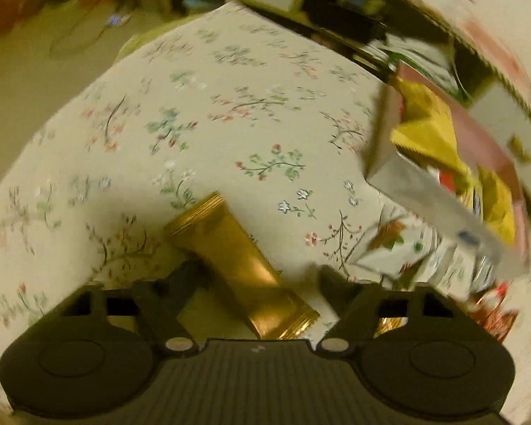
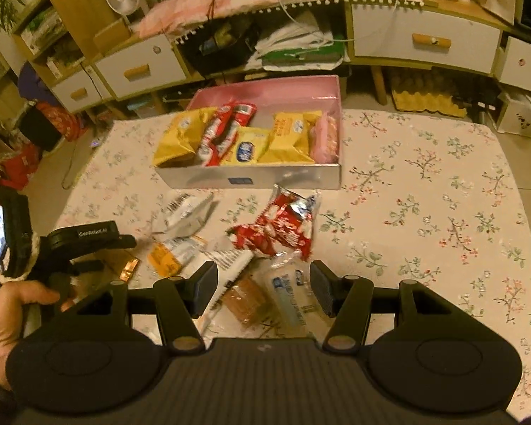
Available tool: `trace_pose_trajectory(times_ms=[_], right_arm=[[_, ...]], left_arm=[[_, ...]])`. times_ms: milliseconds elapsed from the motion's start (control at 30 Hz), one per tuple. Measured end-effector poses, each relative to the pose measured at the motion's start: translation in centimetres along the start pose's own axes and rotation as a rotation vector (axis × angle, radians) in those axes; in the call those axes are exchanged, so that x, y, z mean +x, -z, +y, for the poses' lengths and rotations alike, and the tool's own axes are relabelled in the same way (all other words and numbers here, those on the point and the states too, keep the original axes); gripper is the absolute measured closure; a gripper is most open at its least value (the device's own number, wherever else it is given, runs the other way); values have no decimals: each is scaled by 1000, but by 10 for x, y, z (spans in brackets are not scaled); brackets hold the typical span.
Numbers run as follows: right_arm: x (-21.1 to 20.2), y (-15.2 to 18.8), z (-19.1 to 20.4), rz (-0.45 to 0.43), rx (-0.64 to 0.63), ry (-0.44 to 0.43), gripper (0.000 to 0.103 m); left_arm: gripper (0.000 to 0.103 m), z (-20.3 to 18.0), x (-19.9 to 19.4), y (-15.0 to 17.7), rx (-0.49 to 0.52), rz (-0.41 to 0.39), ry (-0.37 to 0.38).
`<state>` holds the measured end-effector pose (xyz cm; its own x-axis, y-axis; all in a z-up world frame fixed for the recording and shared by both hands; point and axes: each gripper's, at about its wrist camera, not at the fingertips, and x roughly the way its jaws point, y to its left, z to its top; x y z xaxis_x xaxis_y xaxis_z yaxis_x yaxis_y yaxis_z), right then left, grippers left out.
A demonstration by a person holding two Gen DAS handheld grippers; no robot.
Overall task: Organize snacks
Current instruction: 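Withdraw both tools from the box toward the snack pile, then grasp the gold bar with the left tool while the right tool grasps a clear pastry pack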
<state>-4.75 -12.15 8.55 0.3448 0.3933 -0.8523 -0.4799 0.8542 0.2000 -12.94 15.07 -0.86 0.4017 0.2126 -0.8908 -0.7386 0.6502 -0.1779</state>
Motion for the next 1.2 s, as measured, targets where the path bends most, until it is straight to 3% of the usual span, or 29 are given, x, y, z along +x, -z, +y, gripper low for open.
trace_pose_trajectory(times_ms=[33,100,133,533,1167,1200], right_arm=[[2,0,-2,6,1,8,49],[5,0,-5,14,6,19,49],[6,-1,-5,17,8,22,49],[31,9,-5,104,-72,77,50],[88,32,8,271,-288,111,61],[87,31,8,266,-286,104,67]], left_arm=[[51,-3,-1,1,27,0,16],[68,-3,-2,3,52,21,62],[69,-3,-3,4,60,28,74],[71,-35,-17,11,212,36,145],[71,-43,-40,8,231,23,236],[71,-44,-40,8,233,23,238]])
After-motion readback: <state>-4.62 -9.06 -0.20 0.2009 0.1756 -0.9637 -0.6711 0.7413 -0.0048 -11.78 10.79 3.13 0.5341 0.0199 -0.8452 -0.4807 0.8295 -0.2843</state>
